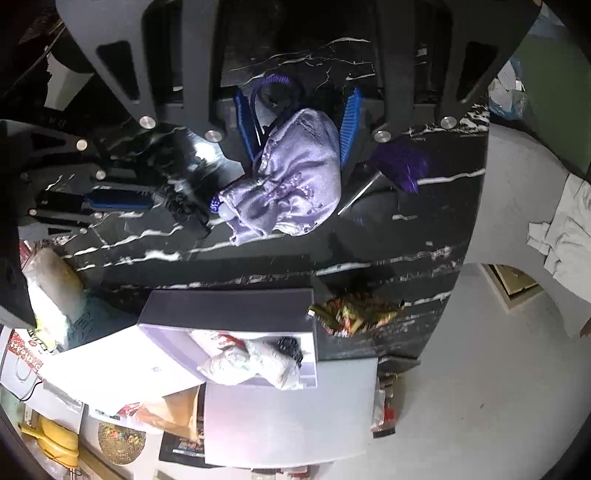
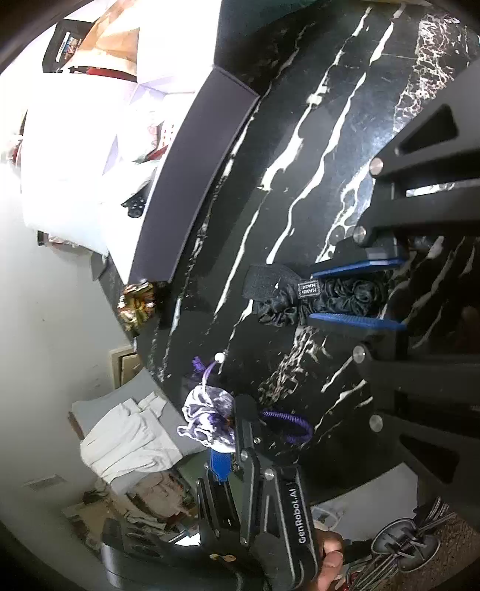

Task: Organize objects
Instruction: 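Carry the pouch with the left tool while the right tool carries the scrunchie into the box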

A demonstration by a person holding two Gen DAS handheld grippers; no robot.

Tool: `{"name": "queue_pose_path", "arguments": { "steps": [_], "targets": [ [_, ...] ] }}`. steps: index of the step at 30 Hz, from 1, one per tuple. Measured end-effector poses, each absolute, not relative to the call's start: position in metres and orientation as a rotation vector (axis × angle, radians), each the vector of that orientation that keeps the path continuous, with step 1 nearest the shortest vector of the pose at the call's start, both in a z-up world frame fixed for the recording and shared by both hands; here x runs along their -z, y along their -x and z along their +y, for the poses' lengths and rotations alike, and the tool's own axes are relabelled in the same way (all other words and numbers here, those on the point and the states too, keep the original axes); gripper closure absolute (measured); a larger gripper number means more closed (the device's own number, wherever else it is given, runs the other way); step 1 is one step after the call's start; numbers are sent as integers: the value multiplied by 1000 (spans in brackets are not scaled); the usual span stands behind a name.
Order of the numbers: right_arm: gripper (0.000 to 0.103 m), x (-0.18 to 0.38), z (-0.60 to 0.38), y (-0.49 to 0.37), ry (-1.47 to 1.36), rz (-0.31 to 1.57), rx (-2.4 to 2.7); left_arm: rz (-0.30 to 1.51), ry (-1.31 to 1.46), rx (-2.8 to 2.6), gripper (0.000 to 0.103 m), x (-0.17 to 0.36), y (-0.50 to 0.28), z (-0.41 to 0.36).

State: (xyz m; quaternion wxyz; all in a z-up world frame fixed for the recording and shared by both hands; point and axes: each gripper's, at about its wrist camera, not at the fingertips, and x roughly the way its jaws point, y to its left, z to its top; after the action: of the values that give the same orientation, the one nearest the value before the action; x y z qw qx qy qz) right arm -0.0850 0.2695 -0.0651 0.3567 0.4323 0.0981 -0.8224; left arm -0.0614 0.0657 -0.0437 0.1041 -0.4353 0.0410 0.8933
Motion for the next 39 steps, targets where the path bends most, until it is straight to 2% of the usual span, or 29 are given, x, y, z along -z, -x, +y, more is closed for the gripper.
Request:
{"name": "queue_pose_path", "arguments": {
  "steps": [8,17,39],
  "targets": [
    [84,38,278,79,-1057,184,2106,146,1222,-2704,65,3,53,74],
    [84,5,290,72,-985,200,2137,193,1177,-2705,65,-27,48,93],
    [84,-63,312,80,-820,238,2195,244,1115,-2640,65,-57,85,140]
  ]
}}
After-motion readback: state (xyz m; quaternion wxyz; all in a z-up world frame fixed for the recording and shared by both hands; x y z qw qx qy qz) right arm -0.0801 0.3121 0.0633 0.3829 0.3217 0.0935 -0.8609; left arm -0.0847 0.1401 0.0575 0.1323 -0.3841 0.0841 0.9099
